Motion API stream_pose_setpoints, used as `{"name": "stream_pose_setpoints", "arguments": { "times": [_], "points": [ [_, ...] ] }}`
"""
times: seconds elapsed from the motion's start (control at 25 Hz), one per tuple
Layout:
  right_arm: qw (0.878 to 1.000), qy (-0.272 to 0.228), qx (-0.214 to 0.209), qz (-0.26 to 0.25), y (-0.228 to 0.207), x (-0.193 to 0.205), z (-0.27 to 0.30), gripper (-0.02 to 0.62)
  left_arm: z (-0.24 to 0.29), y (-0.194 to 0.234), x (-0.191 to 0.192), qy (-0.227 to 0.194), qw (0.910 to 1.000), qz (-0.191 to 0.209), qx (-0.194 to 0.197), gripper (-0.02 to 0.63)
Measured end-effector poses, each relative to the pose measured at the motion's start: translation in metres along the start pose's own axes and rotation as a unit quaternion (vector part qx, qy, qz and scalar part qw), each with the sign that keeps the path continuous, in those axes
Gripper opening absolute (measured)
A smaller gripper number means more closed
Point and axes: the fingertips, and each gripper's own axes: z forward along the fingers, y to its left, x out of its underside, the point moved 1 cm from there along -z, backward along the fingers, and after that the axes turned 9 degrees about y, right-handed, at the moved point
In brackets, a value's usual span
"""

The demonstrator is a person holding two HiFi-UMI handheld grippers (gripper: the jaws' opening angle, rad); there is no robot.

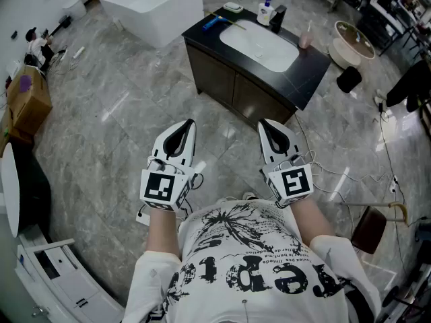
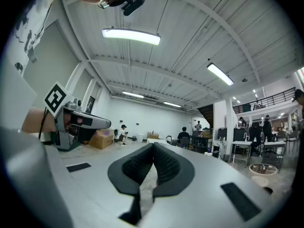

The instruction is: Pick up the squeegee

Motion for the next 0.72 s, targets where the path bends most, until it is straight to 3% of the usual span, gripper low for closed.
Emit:
{"name": "stream_pose_setpoints", "arguments": {
  "times": [0.64,0.68,0.72],
  "points": [
    [0.999,-0.014,0.015,0.025,0.029,0.000,0.021,0.014,-0.020,0.033,0.016,-0.017,0.9997,-0.016,0.006,0.015],
    [0.999,-0.015,0.016,0.028,0.030,0.000,0.022,0.014,-0.022,0.035,0.017,-0.029,0.9993,-0.024,0.006,0.068],
    [0.999,-0.015,0.017,0.030,0.031,0.001,0.024,0.014,-0.024,0.039,0.017,-0.040,0.9987,-0.030,0.003,0.220]
  ]
}}
